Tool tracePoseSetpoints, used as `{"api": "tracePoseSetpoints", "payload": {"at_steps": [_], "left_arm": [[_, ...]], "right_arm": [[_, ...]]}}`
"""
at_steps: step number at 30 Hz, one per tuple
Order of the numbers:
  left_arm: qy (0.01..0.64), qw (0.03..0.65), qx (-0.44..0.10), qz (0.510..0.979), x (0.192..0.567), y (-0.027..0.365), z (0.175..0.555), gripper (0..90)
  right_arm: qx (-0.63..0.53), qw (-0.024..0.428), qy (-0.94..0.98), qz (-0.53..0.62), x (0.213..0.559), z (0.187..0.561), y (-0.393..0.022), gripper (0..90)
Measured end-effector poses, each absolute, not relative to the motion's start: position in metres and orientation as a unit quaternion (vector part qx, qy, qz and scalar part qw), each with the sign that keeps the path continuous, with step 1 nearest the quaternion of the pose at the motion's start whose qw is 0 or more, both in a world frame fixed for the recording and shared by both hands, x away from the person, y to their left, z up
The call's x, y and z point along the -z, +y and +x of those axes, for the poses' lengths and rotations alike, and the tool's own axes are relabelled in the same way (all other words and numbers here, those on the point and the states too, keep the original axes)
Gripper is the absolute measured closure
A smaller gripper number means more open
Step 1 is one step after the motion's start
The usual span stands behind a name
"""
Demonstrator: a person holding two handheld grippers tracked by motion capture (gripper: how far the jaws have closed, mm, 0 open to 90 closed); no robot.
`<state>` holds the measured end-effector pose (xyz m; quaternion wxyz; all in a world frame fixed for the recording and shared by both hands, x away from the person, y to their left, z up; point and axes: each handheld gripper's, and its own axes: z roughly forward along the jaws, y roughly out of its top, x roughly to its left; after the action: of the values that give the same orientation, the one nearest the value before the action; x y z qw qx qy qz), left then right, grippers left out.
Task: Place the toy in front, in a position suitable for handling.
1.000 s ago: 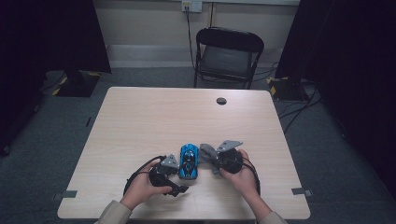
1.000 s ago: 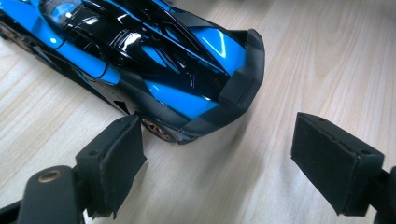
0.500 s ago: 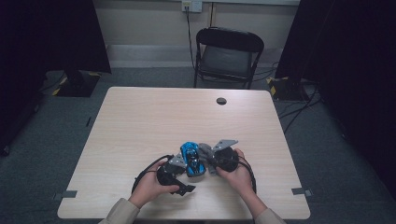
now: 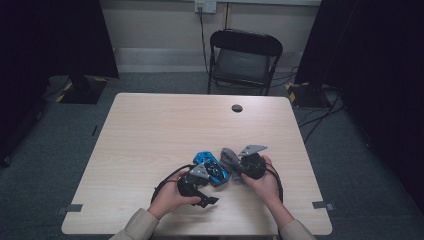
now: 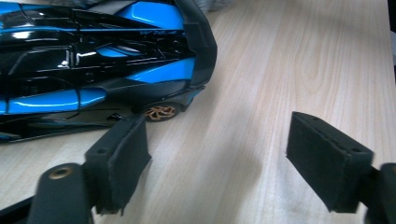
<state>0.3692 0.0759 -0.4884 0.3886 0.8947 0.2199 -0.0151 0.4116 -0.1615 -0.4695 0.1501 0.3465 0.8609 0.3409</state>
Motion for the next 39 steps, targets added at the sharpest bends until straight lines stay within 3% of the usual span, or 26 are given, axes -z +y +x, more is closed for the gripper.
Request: {"api": "tracePoseSetpoints", "payload": {"at_steps": [9,19,28,39], "left_arm": [[0.228,0.389,-0.029,0.892,0.477,0.105,0.367,17.7],[0.264,0.393,-0.065,0.878,0.472,0.128,0.375,16.7],[0.264,0.395,-0.077,0.876,0.464,0.123,0.41,17.7],[0.262,0.396,-0.072,0.877,0.472,0.112,0.442,18.8]], "right_arm": [[-0.361,0.157,0.854,0.341,0.452,0.379,-0.192,76.1],[-0.37,0.119,0.873,0.294,0.438,0.331,-0.199,76.1],[-0.335,0.105,0.888,0.297,0.464,0.342,-0.178,75.5],[-0.337,0.104,0.887,0.298,0.469,0.352,-0.17,75.4]]}}
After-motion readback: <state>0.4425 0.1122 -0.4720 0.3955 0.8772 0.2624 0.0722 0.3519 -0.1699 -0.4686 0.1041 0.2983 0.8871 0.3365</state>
